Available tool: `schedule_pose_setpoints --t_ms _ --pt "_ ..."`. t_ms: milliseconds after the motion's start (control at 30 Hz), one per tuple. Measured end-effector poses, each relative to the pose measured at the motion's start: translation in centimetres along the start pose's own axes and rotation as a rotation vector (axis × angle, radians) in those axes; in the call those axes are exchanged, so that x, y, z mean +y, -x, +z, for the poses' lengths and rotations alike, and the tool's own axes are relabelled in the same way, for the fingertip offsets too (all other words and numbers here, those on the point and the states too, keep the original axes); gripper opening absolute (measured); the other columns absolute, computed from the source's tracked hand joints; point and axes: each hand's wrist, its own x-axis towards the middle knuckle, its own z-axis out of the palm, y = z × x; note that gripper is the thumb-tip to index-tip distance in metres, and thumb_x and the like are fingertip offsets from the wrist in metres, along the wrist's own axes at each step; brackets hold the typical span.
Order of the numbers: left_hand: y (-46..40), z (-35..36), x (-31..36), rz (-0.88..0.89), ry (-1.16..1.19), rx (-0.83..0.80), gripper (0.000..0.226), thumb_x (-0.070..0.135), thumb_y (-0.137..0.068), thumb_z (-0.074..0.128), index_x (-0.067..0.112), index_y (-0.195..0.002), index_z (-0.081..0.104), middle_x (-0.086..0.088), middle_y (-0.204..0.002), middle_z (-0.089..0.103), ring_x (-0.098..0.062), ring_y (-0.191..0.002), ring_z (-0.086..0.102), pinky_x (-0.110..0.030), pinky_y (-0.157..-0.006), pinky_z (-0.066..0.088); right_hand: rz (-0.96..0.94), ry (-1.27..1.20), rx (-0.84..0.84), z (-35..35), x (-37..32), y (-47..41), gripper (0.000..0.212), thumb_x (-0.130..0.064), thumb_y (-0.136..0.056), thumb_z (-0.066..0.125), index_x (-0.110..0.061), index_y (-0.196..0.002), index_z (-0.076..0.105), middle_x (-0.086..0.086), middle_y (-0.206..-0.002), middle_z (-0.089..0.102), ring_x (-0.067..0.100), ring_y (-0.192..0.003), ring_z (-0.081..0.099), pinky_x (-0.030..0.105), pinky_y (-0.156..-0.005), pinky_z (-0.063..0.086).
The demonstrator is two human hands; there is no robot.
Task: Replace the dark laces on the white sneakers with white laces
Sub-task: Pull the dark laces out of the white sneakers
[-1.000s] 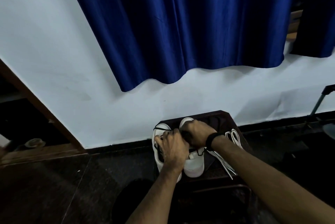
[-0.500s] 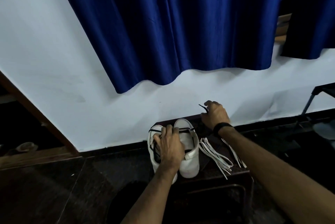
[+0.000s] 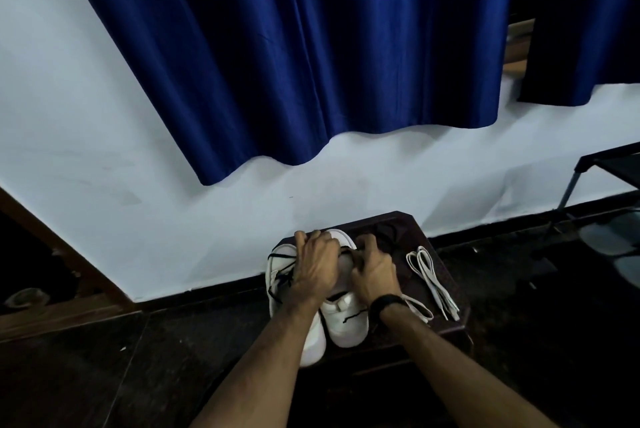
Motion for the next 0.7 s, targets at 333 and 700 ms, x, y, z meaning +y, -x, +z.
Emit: schedule_pose_setpoints --t_ms 333,700 --pt "-0.5 0.5 -0.7 0.127 0.089 0.020 0.028 0.040 -0.088 0.052 0.029 -0.110 0.065 0.007 -0.109 0.065 -0.015 -0.110 0.052 -0.036 -0.089 0.021 0.031 -0.115 0.033 0.8 -0.1 0.4 0.043 -0.012 -0.079 0.052 -0.018 -0.121 0.051 0.020 -0.095 0.067 0.043 -0.092 0.062 0.045 -0.071 0.050" --pt "0.0 1.4 -2.2 0.061 0.527 0.057 0.022 0.031 -0.081 0.045 0.020 -0.079 0.064 0.006 -0.087 0.064 -0.022 -0.090 0.058 -0.037 -0.082 0.043 0.012 -0.040 0.076 1.0 -0.2 0.8 0.025 -0.013 -0.085 0.048 -0.012 -0.110 0.046 0.016 -0.099 0.065 0.042 -0.091 0.060 0.038 -0.063 0.035"
